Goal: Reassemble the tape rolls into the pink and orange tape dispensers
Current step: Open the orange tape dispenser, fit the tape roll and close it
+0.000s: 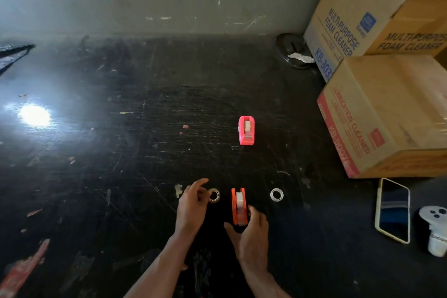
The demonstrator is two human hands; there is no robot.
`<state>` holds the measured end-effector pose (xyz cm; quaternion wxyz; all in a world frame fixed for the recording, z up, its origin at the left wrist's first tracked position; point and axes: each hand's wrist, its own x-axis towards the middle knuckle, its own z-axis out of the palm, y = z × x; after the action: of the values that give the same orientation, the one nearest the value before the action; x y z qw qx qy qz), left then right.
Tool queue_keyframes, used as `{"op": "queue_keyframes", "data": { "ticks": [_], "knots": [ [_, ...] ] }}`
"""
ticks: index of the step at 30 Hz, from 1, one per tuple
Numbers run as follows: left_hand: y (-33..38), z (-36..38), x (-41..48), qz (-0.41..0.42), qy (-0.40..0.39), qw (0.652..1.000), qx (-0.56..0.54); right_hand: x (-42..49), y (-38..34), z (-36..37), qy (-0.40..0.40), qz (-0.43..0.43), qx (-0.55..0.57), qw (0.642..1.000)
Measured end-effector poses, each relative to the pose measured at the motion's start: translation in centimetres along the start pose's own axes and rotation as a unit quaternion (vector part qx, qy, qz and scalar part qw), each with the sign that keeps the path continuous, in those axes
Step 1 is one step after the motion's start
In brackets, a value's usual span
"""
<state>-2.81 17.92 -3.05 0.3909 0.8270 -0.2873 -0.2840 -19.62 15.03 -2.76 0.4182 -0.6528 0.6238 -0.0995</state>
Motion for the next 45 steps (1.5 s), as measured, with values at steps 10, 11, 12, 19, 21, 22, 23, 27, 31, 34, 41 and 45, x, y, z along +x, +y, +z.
{"op": "queue_keyframes", "data": {
  "ticks": [10,11,12,19,21,22,23,27,31,34,41,45],
  "knots": [
    [-0.6,-0.7,7.9,0.090,-0.006,0.966,0.241,1.8,-0.2,1.5,0.052,0.044,0.018,0.998],
    [-0.9,-0.6,8.8,0.092,-0.014,0.960,0.266,2.2,-0.3,1.6,0.056,0.043,0.016,0.997],
    [-1.2,-0.5,9.5,0.097,-0.020,0.953,0.286,2.6,-0.7,1.7,0.063,0.041,0.019,0.997],
    [-2.5,0.3,11.0,0.107,-0.032,0.927,0.359,7.6,-5.4,3.4,0.143,-0.002,0.045,0.989],
    [-2.7,0.4,11.1,0.106,-0.040,0.925,0.364,9.9,-7.3,4.1,0.145,-0.016,0.060,0.988],
    [-2.8,0.4,11.1,0.106,-0.040,0.924,0.366,11.2,-8.4,4.5,0.144,-0.022,0.068,0.987],
    [-3.0,0.4,11.2,0.107,-0.039,0.922,0.369,12.4,-9.3,4.8,0.145,-0.027,0.074,0.986],
    [-3.2,0.4,11.4,0.109,-0.048,0.921,0.372,16.8,-12.5,6.0,0.172,-0.037,0.093,0.980],
    [-3.2,0.4,11.4,0.109,-0.042,0.923,0.366,19.4,-13.6,6.8,0.202,-0.033,0.089,0.975],
    [-3.4,0.5,11.4,0.111,-0.035,0.927,0.358,19.8,-13.6,7.3,0.209,-0.031,0.077,0.974],
    [-3.1,0.5,11.3,0.106,-0.034,0.927,0.357,19.6,-13.7,7.4,0.191,-0.018,0.074,0.979],
    [-2.8,0.2,11.2,0.099,-0.045,0.931,0.349,18.2,-13.1,6.6,0.170,-0.032,0.075,0.982]
  ]
}}
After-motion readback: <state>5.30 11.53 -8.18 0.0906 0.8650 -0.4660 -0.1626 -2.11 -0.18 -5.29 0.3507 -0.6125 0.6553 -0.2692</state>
